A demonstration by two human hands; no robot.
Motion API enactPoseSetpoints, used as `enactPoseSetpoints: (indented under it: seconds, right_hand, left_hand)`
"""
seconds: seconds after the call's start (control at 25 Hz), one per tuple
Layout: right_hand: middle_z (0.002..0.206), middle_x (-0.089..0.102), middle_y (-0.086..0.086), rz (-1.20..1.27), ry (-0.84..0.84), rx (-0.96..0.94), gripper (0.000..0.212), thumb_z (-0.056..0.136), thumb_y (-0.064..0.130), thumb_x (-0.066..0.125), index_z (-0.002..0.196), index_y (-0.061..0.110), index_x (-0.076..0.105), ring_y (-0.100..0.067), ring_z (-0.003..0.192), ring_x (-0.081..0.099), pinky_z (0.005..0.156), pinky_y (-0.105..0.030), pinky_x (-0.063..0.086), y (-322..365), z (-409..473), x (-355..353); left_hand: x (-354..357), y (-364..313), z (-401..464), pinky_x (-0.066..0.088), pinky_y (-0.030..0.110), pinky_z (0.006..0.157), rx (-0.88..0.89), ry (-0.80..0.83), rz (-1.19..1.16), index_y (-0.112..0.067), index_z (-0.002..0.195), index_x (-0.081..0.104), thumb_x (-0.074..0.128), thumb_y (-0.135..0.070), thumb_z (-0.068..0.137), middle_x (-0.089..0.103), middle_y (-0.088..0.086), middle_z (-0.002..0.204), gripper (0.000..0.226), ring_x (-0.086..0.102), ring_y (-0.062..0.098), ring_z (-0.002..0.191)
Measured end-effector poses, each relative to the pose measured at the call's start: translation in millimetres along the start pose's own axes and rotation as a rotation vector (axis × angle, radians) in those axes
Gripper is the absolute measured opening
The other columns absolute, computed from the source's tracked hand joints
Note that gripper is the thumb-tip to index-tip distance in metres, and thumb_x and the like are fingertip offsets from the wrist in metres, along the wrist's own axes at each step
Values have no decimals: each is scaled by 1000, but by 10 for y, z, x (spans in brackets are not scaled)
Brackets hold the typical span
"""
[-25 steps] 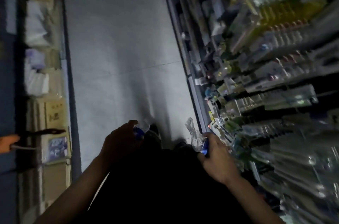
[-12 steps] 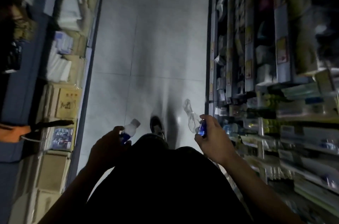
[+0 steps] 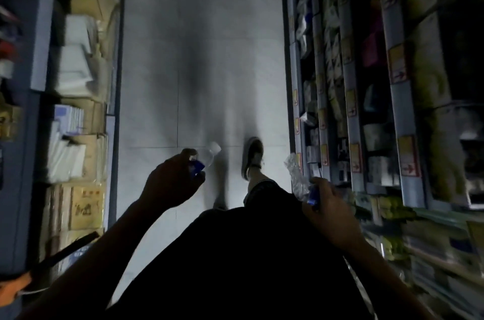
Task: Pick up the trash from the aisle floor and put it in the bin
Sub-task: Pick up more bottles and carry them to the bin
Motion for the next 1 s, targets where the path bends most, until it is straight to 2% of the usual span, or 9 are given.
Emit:
enactPoseSetpoints:
  seconds: [0.16, 0.24, 0.32, 0.44, 0.52, 0.68, 0.8, 1.0]
  right_hand:
    - [138, 57, -7, 10, 15, -27, 64, 86, 24, 73, 144, 21, 46, -29, 110, 65, 82, -33, 46, 383, 1081, -648]
    - [133, 58, -5, 23, 28, -113, 61, 85, 24, 72, 142, 19, 50, -25, 111, 62, 90, -38, 51, 692, 1557, -930]
    - [125, 59, -1, 3, 30, -211, 58, 82, 26, 69, 138, 18, 53, -20, 107, 61, 89, -41, 53, 1063, 2071, -1180]
    - [117, 55, 7, -29, 43, -285, 56, 83, 19, 69, 137, 18, 53, -10, 101, 53, 87, -34, 47, 1707, 2711, -1468]
    - [113, 50, 13, -62, 65, -326, 56, 84, 20, 69, 137, 20, 51, -9, 100, 52, 86, -31, 44, 2183, 3159, -1617]
    - [111, 52, 11, -93, 59, -356, 54, 83, 22, 69, 134, 21, 51, -14, 100, 56, 85, -36, 50, 3012, 4011, -1820]
    - [115, 55, 7, -92, 62, -289, 55, 83, 26, 68, 135, 21, 51, -16, 104, 58, 88, -40, 52, 3505, 4432, -1981]
    - [110, 49, 10, -93, 66, -241, 67, 77, 43, 63, 139, 19, 52, -18, 102, 59, 88, -45, 53, 4018, 5085, -2202]
  left_hand:
    - [-402, -142, 817, 43, 28, 71, -98, -31, -80, -29, 135, 50, 73, -43, 86, 71, -5, 114, 56, 68, 23, 98]
    - [-559, -144, 1073, 40, 19, 62, -116, -42, -124, -30, 134, 50, 76, -43, 85, 70, -8, 106, 57, 68, 16, 87]
    - [-722, -100, 1294, 36, 14, 59, -150, -51, -159, -27, 133, 51, 77, -42, 85, 71, -9, 103, 57, 65, 9, 81]
    - [-951, 0, 1568, 40, 17, 59, -231, -91, -249, -29, 130, 51, 76, -40, 87, 70, -11, 94, 51, 64, 3, 74]
    - [-1145, 133, 1842, 39, 18, 60, -315, -118, -267, -34, 127, 50, 75, -39, 88, 68, -14, 86, 47, 60, 0, 67]
    - [-1574, 544, 2617, 44, 28, 62, -355, -154, -253, -24, 127, 52, 73, -42, 87, 72, -5, 79, 49, 66, 15, 70]
    - [-2106, 737, 3313, 46, 30, 61, -331, -150, -274, -25, 123, 51, 75, -40, 85, 68, -6, 74, 47, 70, 21, 72]
    - [-2972, 749, 4520, 48, 31, 67, -224, -144, -220, -29, 126, 50, 73, -44, 85, 70, -9, 88, 50, 70, 20, 82]
Point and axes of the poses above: each hand's wrist, its own z-axis towards the middle knuckle, its own x-axis out of the palm, y = z × x, the point moved 3 cm from there along z, towards the middle knuckle
